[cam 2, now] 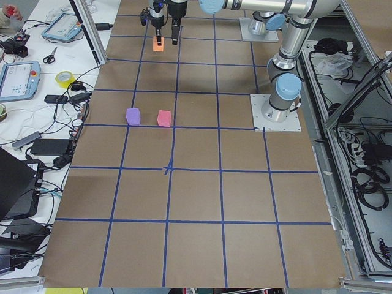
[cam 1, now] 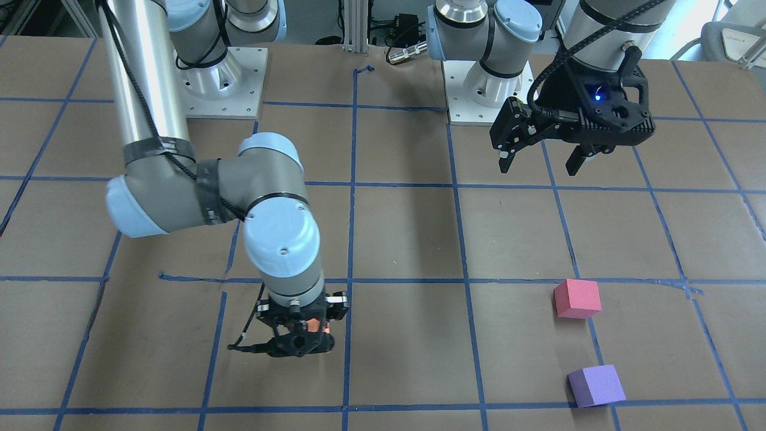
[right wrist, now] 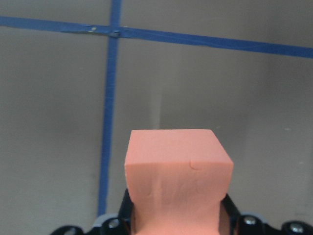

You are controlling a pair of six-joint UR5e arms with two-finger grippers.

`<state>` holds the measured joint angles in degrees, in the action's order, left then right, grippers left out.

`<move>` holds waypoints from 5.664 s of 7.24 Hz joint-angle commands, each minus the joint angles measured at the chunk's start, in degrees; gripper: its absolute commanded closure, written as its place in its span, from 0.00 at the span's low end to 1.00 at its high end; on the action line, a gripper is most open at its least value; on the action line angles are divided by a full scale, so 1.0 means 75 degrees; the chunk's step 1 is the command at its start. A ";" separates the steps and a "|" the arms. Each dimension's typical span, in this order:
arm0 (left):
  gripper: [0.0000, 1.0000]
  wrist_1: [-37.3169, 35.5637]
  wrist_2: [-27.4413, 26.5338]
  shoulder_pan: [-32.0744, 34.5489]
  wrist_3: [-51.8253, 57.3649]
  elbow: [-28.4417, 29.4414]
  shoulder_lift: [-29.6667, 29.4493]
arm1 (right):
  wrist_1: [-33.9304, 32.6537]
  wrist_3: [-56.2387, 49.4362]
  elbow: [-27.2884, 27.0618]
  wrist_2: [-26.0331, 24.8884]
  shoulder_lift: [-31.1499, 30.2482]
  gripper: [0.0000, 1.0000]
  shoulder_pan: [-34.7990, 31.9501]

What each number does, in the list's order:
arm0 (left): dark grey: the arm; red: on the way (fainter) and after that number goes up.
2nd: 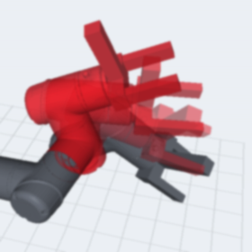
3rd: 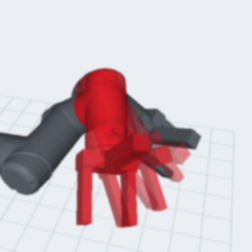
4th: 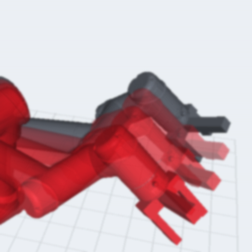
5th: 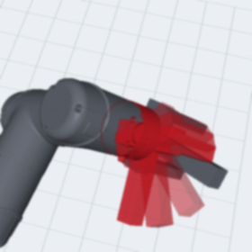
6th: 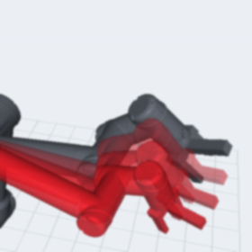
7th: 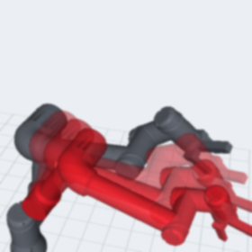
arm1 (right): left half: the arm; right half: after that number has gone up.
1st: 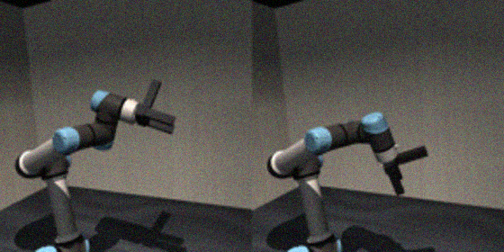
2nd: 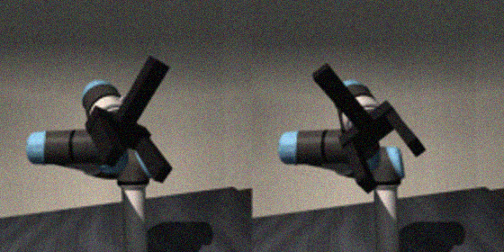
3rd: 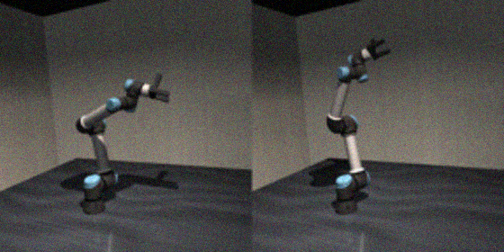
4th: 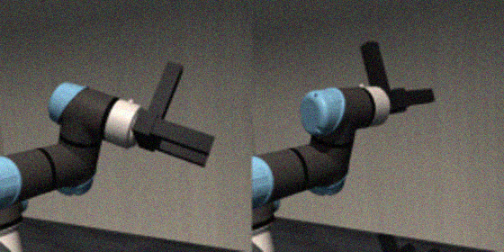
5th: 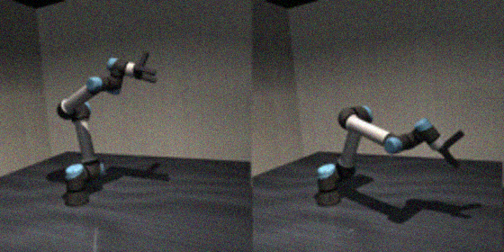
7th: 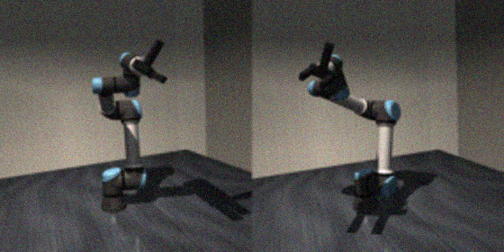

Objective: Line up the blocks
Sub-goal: 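Carry the orange cube with the right gripper toward the table centre, then open the right gripper and raise it off the orange cube, then move the left gripper to the orange cube and grasp it while the right arm withdraws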

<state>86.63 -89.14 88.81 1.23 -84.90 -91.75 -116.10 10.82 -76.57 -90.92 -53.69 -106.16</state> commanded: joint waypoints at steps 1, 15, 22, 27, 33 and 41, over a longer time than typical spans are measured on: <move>0.00 0.0004 -0.0021 -0.0075 0.0000 -0.0012 0.0011 | 0.0023 0.1214 0.0445 0.0006 0.0419 0.51 -0.0772; 0.00 0.0004 0.0026 -0.0216 0.0023 0.0000 -0.0024 | 0.0598 0.1440 0.0306 -0.0112 0.0236 0.00 -0.0974; 0.00 -0.0777 0.0119 0.0495 -0.1646 0.0094 -0.0724 | 0.4274 -0.0247 0.0236 -0.0053 -0.3606 0.00 0.1144; 0.00 -0.2653 0.0096 0.1843 -0.2355 0.0094 -0.2610 | 0.4259 -0.0716 -0.0068 -0.0018 -0.4161 0.00 0.1722; 0.00 -0.4260 0.0038 0.2303 -0.3374 -0.0023 -0.4030 | 0.3972 -0.0728 -0.0092 -0.0112 -0.4173 0.00 0.1745; 0.42 -0.4625 0.0061 0.2515 -0.3551 -0.0199 -0.4664 | 0.4043 -0.0728 -0.0092 -0.0018 -0.4185 0.00 0.1721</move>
<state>51.83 -88.59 107.72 -25.69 -86.42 -126.70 -85.78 5.36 -77.26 -91.16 -85.06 -93.19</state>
